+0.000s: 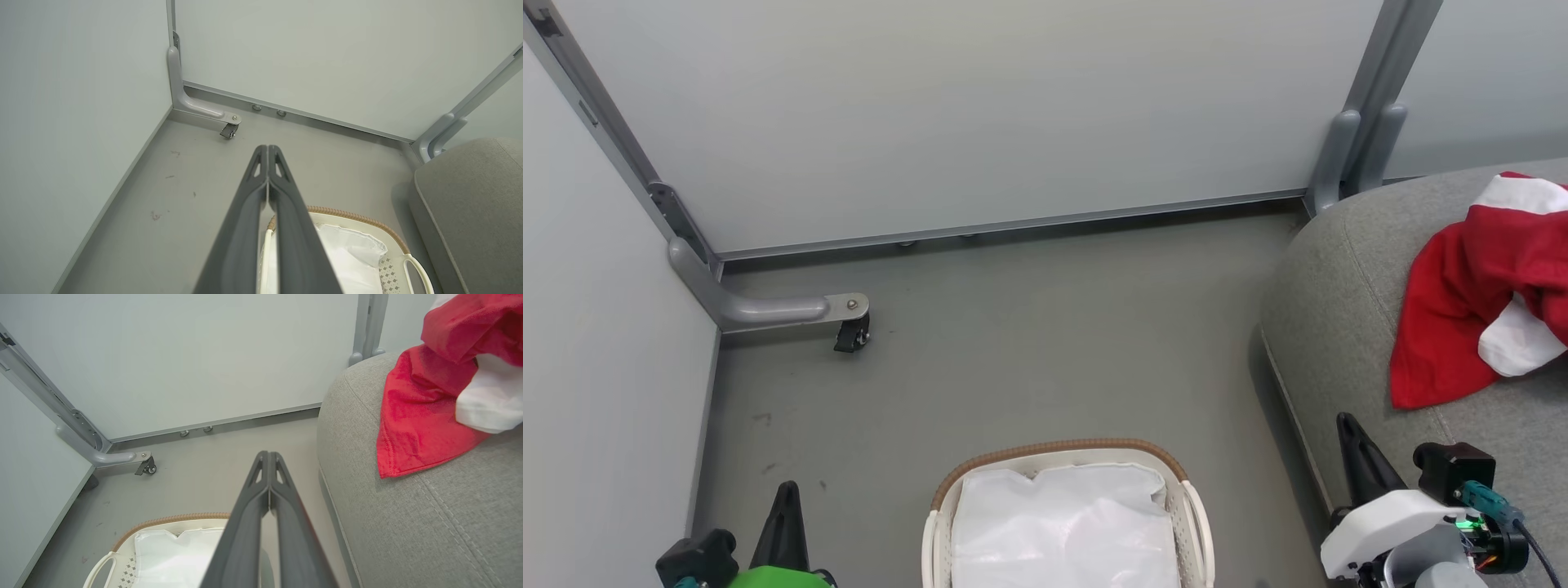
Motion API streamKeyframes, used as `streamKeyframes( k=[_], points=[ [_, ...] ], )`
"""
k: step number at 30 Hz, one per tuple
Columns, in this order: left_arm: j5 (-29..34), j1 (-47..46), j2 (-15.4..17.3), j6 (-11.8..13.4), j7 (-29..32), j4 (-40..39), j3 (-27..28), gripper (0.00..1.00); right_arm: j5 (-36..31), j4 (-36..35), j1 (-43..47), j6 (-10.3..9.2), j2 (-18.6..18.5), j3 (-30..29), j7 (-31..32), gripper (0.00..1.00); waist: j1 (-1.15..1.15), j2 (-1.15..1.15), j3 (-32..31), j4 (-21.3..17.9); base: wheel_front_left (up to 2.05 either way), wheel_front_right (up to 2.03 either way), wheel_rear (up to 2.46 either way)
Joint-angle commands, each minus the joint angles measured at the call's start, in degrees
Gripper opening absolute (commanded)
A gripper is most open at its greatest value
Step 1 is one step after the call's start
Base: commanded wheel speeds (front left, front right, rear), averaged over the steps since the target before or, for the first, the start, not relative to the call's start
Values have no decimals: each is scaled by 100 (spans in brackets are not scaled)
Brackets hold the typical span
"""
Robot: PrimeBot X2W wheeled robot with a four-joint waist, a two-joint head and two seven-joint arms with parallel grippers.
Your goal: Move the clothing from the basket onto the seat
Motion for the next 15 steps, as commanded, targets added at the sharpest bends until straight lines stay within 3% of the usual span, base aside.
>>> streamKeyframes(
  k=[1,15],
  points=[
    [-252,-102,17,-1,51,-133,40,0,292,-133,-109,0,-28,-29,58,0,0,0,-1,-3,0,0,0],
    [-1530,-220,18,-4,403,-330,153,0,1745,-346,-74,-1,-40,-64,375,0,0,0,-14,-29,0,0,0]
  ],
)
